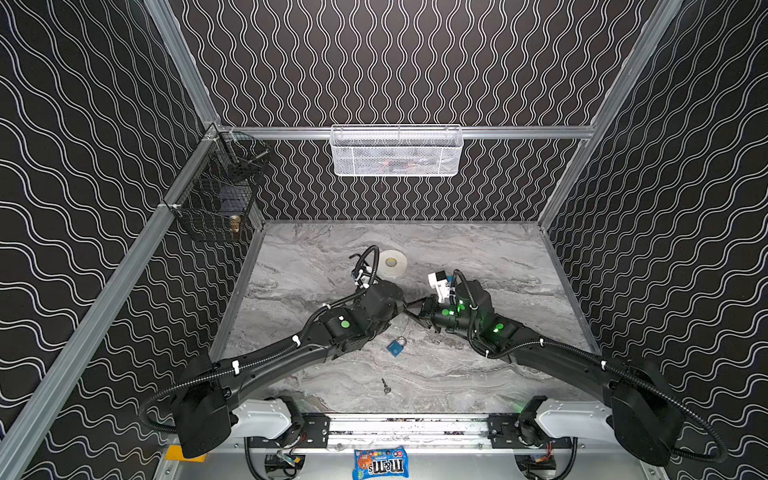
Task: Unlock with the key
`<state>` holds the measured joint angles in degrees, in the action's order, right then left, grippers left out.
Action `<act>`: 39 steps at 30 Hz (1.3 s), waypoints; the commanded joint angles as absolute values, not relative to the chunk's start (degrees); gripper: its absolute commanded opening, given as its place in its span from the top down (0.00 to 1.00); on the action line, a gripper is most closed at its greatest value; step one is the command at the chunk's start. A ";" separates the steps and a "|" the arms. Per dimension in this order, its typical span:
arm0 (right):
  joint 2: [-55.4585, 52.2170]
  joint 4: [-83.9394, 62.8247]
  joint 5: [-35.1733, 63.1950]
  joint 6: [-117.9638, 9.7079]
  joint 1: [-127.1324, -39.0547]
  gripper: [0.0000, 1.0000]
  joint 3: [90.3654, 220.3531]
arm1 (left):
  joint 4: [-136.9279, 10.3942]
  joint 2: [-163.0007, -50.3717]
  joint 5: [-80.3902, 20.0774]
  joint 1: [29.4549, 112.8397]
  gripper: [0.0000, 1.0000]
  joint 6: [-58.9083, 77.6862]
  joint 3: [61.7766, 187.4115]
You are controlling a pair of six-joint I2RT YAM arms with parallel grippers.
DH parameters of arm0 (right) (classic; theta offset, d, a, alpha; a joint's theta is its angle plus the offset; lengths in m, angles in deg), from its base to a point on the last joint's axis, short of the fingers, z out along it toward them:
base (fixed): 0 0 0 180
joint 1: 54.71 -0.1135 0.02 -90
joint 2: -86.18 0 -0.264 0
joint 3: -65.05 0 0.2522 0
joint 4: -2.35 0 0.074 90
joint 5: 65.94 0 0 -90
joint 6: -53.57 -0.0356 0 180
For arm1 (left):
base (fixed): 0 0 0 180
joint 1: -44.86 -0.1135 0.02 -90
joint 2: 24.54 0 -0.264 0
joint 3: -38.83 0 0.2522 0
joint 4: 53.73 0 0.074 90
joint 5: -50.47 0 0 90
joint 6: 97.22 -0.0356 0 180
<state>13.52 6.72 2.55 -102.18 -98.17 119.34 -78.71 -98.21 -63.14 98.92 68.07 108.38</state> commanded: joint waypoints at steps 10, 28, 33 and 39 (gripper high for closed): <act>13.82 8.21 7.18 -102.73 -98.53 1.00 119.66 | -77.09 -97.58 -63.36 98.91 1.00 70.13 108.58; 12.08 4.37 11.81 -99.65 -100.18 1.00 123.53 | -77.86 -99.61 -61.26 99.06 1.00 69.11 110.09; 12.85 1.43 16.41 -97.28 -100.97 1.00 125.11 | -80.12 -100.92 -60.78 99.26 1.00 68.11 111.30; 12.90 -1.39 20.39 -94.61 -101.73 1.00 127.21 | -82.69 -100.98 -61.65 99.77 1.00 67.32 111.25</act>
<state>12.53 -4.36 16.47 -96.61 -101.67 126.14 -79.63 -100.86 -63.67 99.20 68.75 110.79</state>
